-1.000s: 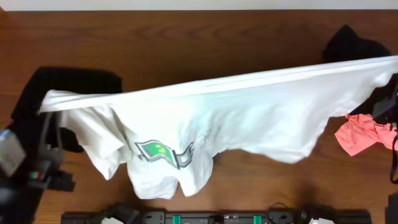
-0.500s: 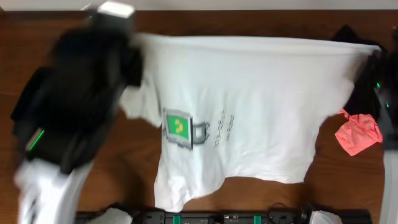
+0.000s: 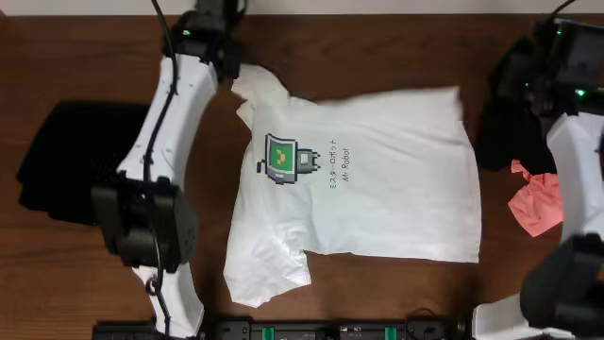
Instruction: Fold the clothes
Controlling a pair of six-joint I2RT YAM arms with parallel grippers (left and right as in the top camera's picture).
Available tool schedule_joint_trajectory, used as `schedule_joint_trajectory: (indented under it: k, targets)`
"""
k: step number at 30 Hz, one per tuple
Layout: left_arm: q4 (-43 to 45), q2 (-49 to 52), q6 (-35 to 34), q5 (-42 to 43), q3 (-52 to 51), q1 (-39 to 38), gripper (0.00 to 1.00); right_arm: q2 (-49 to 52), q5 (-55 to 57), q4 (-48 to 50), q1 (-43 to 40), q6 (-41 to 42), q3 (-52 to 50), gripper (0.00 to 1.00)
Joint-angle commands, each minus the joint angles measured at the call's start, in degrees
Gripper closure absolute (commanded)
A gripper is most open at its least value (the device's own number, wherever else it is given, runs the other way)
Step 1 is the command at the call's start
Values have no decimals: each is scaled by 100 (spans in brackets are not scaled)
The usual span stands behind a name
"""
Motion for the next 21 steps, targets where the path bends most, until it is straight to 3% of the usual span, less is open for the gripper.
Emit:
schedule_joint_trajectory:
  k: [1,6,10,14,17,18,21]
  targets:
    - [-210,-367,-20,-293,68,275,7,-79,116,-33,-37,-90,17,34]
    - [-846,-850,-133,-68,68,382,4,-278,-433,-658,-15,-61,17,28]
    - [-1292,-1130,-133,1637,68,382,4,-284,-1217,-1432,85,20,-13,31]
    - [-1314,-1051,-131,2634,66,382,5,-221,-1517,-1537,286,120,-149,33]
    - [-1438,-949,-133,3117,66,382,14,-33,-1558,-1526,579,-31,-251,49]
    - [-1587,-907,-133,3303,66,369,22,160,-1635,-1506,813,-136,-273,64]
    - [-1860,-881,-153,3432,66,308,45,553,-1731,-1427,1211,-216,-273,83]
